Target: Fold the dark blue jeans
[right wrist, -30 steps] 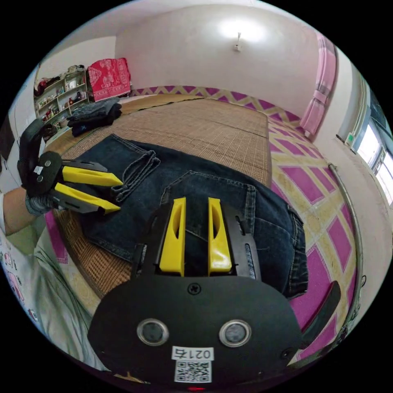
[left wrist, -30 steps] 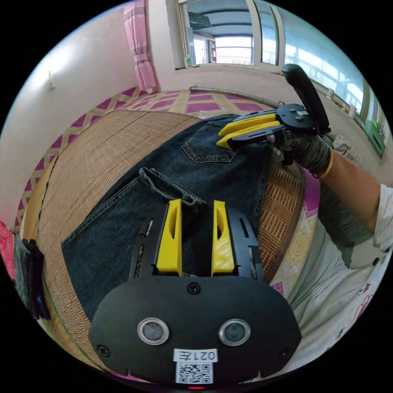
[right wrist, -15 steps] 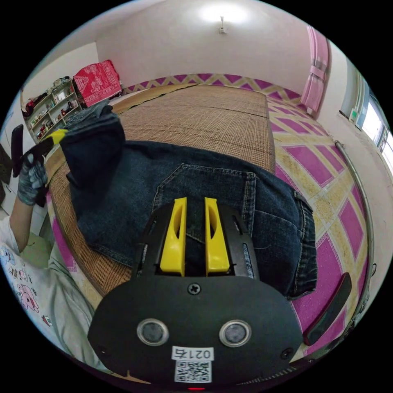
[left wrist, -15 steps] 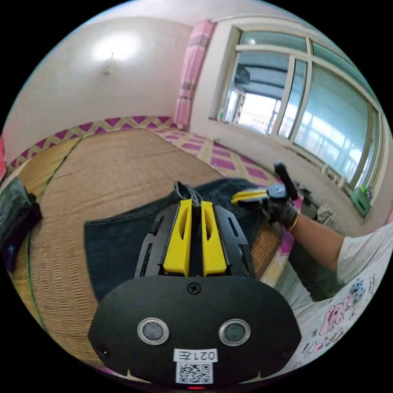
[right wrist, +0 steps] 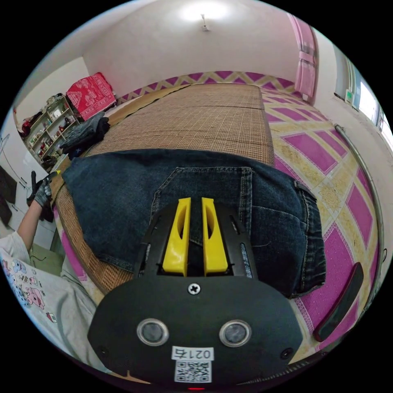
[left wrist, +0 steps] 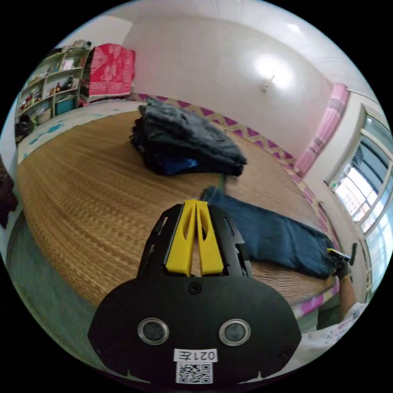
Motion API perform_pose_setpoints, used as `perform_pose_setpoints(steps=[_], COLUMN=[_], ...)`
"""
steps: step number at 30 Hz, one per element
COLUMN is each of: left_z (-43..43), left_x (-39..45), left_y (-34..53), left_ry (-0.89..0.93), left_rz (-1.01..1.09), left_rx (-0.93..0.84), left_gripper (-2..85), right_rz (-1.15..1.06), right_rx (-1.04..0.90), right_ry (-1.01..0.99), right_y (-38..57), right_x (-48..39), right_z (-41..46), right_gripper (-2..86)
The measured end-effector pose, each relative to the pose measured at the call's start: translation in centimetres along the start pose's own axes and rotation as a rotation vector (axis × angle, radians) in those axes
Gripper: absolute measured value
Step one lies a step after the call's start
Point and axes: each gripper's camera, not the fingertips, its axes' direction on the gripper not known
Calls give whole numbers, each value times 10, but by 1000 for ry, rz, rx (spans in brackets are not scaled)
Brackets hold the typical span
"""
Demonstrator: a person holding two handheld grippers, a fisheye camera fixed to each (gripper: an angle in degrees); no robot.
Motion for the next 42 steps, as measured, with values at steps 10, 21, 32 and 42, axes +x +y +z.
perform_pose_setpoints(steps=[10,21,32,42], left_z=[6,90,80,-85], left_x=[68,116,69,4], left_y=[-52,-94,-106,-72], left_ry=[225,150,286,507], left_rz=[458,873,882,910], left_rx=[-121,-348,-339,-4], left_gripper=[24,111,3,-10], right_rz=[-313,-594,-552,-641], right_rx=[48,-281,-156,117], right_ry=[92,16,-155,-195], right_y=[-44,-112,-96,-6], right_x=[-5,36,62,30], right_z=[-18,25,-9,-146], right_gripper=[89,93,-8,-8])
